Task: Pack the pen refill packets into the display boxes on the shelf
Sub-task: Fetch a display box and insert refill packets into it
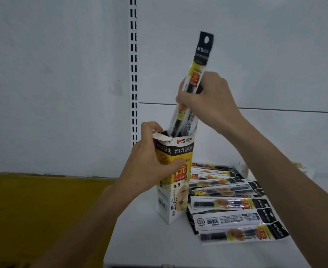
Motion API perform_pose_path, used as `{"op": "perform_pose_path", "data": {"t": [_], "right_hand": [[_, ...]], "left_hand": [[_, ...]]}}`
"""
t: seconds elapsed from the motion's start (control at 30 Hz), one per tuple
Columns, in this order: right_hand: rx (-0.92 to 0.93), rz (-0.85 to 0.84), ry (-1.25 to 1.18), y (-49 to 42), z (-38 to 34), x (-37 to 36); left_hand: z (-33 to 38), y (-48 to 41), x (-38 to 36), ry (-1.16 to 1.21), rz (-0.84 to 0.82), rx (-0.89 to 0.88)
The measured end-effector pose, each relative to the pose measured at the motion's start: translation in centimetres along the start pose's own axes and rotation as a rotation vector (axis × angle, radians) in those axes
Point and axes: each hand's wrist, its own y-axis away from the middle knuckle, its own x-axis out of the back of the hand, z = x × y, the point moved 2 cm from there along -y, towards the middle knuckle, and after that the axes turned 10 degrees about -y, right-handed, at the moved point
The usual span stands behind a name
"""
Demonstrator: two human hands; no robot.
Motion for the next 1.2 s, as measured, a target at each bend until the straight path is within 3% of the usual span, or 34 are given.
{"op": "perform_pose_path", "data": {"t": [0.2,0.4,0.6,0.9,1.2], "right_hand": [[-0.025,-0.246,0.292,-0.2,1.2,-0.1],[-0.043,-0.414,0.287,-0.4,0.4,0.4],[-0.005,-0.216,0.125,0.1,0.7,0.5],[-0.187,-0.258,-0.098,-0.8,0.7,1.0],[-0.162,-0.432,0.128,1.6,3.9,-1.5]], "left_hand": [[0.1,-0.1,-0.3,-0.001,-0.004,-0.001],[0.3,-0.1,-0.3,0.003,0.000,0.001],[0.4,-0.1,-0.2,0.006,-0.001,-0.008],[0.3,0.1,-0.2,0.008,-0.001,-0.016],[0.2,0.2,-0.2,0.040,0.005,-0.003]]}}
